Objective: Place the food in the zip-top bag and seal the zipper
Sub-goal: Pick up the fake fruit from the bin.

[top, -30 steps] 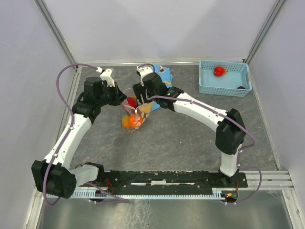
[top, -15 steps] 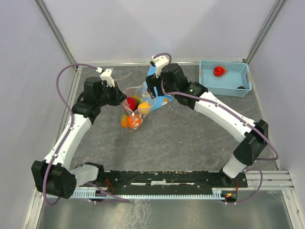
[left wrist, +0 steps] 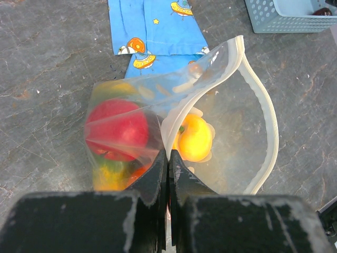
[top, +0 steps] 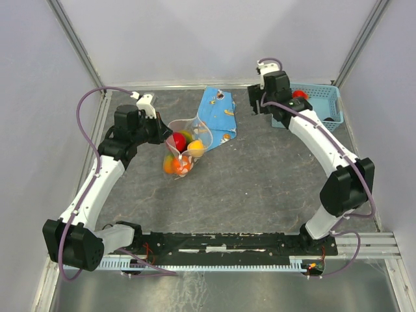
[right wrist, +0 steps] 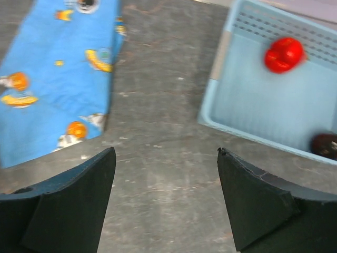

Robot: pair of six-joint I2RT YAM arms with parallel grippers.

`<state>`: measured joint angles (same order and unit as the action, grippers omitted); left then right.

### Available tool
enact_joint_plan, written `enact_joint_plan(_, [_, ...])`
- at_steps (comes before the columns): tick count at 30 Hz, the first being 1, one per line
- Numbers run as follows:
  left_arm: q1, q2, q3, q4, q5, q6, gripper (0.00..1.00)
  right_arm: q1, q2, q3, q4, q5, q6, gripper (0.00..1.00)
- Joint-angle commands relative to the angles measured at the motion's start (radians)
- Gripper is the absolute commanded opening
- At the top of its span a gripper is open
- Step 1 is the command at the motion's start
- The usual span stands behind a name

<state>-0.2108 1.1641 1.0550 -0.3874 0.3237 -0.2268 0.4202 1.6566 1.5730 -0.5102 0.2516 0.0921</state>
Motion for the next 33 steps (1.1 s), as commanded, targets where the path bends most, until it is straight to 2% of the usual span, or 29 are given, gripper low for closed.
enact_joint_plan(1, [0.005, -0.025, 0.004, 0.048, 0.018, -0.049, 0.03, -0.088, 0.046, 0.023, 0.033, 0.051, -0.037, 0.86])
enact_joint_plan(10, [0.005, -0.024, 0.002, 0.048, 0.019, -0.049, 0.03, -0.288, 0.199, 0.067, 0.112, -0.046, 0.007, 0.88])
enact_joint_plan(15, [0.005, -0.014, 0.005, 0.045, 0.019, -0.048, 0.03, -0.363, 0.293, 0.100, 0.168, -0.050, 0.034, 0.90])
enact_joint_plan(25, [0.007, 0.007, 0.007, 0.034, 0.005, -0.042, 0.03, -0.466, 0.504, 0.248, 0.264, -0.060, 0.113, 0.95])
enact_joint_plan(33, [0.006, 0.027, 0.011, 0.026, 0.006, -0.039, 0.03, -0.487, 0.646, 0.364, 0.330, -0.089, 0.153, 0.98])
